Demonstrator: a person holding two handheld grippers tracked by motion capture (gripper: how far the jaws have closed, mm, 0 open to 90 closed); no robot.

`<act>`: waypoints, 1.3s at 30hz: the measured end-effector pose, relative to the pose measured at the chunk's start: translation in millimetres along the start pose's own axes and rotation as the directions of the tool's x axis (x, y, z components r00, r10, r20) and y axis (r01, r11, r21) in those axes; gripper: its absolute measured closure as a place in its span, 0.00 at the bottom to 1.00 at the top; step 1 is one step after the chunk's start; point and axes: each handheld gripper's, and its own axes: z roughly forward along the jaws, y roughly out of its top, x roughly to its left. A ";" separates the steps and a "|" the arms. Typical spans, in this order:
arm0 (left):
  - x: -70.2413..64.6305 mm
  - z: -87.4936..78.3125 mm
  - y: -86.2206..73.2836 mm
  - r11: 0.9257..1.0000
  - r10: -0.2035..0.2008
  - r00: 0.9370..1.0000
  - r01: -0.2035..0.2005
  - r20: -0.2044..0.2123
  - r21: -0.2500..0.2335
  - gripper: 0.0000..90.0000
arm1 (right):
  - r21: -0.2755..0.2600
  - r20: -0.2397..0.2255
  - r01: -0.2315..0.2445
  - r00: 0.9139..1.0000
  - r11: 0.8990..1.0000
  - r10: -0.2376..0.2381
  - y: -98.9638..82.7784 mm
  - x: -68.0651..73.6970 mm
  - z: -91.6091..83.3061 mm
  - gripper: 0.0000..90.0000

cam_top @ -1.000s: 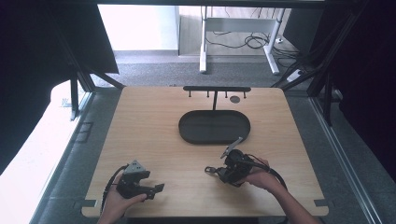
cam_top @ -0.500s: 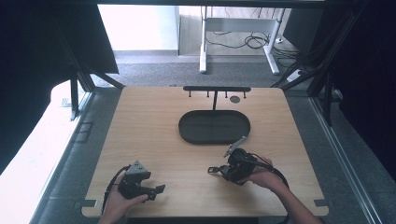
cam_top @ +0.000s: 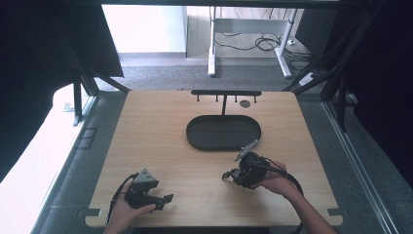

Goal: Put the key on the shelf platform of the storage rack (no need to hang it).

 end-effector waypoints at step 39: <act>-5.4 7.9 -0.5 0.999 0.034 0.999 -0.033 -0.021 0.022 0.22 | -0.048 0.064 -0.001 0.998 0.999 0.004 2.2 -1.6 -20.5 0.55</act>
